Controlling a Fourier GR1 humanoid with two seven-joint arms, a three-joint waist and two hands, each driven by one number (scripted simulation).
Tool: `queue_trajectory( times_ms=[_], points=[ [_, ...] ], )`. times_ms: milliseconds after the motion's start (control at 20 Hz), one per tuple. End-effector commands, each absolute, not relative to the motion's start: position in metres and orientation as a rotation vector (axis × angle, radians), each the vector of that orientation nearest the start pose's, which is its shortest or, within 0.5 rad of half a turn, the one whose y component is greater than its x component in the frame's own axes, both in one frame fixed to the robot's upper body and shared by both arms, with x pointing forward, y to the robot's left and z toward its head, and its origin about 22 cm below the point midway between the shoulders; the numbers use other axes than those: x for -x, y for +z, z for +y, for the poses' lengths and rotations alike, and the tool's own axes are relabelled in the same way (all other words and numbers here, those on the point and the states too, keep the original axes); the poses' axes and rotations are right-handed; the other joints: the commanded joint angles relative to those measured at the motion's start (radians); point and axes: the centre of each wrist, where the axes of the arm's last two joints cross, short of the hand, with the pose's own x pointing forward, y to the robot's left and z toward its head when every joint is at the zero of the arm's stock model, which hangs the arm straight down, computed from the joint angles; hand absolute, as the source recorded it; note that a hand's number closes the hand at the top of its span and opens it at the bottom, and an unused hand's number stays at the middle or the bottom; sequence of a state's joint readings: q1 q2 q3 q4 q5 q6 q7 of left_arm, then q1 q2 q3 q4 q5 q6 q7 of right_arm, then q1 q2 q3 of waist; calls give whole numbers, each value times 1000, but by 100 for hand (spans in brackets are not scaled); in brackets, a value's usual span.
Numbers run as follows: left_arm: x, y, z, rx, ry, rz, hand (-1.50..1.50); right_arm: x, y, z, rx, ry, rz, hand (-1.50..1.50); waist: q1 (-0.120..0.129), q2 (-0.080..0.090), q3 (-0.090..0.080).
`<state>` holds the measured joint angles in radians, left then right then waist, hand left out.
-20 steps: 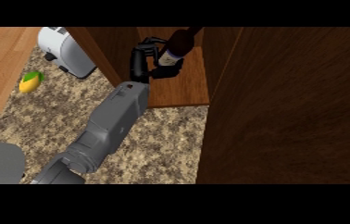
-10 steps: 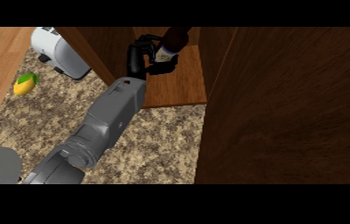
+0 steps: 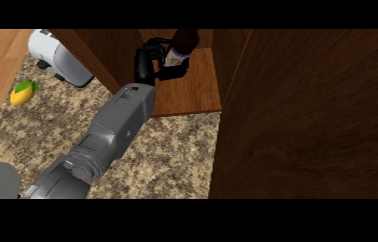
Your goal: Pick up the wine, place it into the cabinet and close the cabinet
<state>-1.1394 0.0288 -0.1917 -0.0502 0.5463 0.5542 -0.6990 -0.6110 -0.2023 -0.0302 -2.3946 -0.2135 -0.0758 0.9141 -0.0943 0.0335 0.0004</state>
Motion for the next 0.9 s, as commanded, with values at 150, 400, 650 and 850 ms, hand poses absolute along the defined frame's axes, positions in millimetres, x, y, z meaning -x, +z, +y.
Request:
queue_trajectory(
  times_ms=[150, 400, 650, 850],
  points=[
    [-414, -6, 119, -205, 200, -1696, 150, -171, 285, -197, -295, 336, -2025, -150, -10, 12, -4],
    [-402, -26, 125, -145, 250, -1638, 150, -176, 286, -189, -299, 335, -2015, -150, -23, 6, -5],
    [-396, -36, 130, -130, 275, -1647, 150, -180, 284, -196, -319, 340, -2017, -150, -41, 9, -4],
    [-381, -58, 140, -79, 307, -1599, 150, -173, 288, -195, -350, 351, -2001, -150, -61, 1, -5]
  ],
)
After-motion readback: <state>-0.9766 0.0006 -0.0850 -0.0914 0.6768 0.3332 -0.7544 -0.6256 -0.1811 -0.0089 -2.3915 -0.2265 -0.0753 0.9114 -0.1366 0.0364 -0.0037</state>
